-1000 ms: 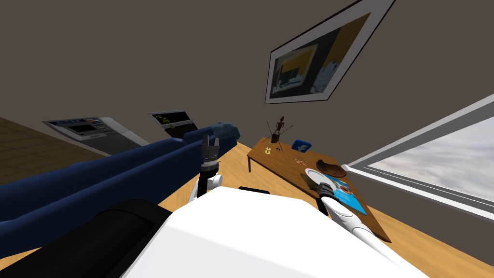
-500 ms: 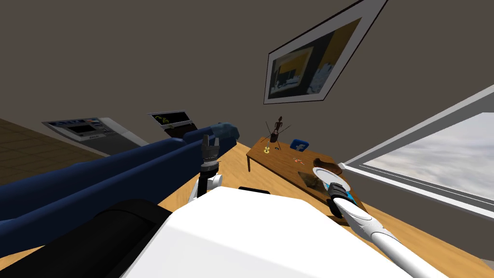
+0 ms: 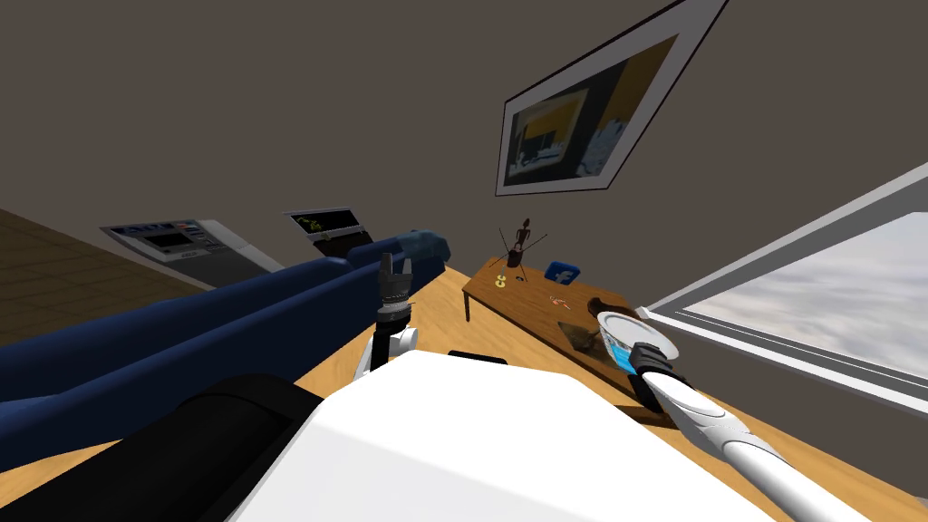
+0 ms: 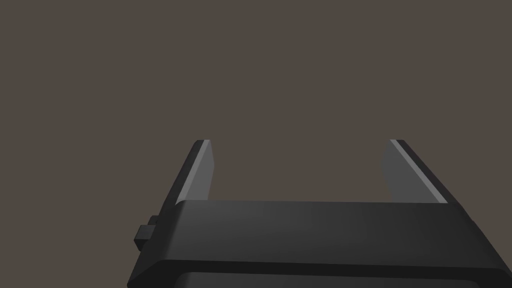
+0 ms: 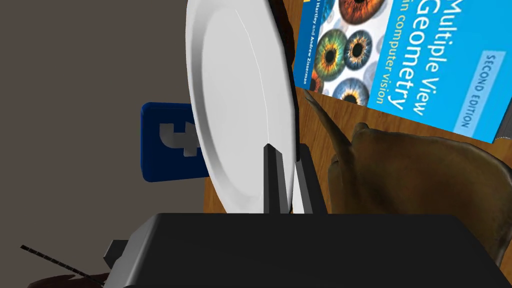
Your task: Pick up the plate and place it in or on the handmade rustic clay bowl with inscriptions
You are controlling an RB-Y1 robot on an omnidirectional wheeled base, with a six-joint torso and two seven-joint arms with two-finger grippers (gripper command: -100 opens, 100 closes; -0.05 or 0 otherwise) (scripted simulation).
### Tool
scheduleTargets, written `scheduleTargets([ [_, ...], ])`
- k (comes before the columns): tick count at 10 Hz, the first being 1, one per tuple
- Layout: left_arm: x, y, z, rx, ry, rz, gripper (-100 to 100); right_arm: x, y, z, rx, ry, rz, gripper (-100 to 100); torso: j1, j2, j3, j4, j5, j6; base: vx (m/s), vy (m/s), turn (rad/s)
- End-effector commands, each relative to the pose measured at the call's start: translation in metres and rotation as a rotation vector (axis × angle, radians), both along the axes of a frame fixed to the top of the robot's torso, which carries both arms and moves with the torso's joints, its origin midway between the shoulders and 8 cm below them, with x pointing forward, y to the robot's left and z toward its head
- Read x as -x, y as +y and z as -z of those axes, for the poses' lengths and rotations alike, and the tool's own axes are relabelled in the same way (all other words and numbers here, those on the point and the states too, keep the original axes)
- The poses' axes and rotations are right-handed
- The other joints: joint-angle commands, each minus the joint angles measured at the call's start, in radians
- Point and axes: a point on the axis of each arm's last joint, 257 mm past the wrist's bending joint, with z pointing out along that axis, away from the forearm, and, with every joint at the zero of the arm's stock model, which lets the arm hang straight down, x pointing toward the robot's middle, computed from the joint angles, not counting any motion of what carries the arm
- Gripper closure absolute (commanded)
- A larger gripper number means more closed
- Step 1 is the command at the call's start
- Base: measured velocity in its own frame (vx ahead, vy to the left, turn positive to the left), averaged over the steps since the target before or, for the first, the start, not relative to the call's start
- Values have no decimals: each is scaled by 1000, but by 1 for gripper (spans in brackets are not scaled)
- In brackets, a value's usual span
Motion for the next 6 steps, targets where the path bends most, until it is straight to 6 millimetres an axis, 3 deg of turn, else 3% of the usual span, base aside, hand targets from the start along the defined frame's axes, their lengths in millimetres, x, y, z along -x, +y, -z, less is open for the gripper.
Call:
scheduleTargets([
  [1,0,0,0,0,0,0,0,0,-5,-2,-1,0,2,100,0,0,0,0,0,0,-15,-56,44],
  [6,0,0,0,0,0,0,0,-5,-28,-19,-53,-23,28,100,-5,-3,-1,-1,-2,-1,-15,-97,111],
])
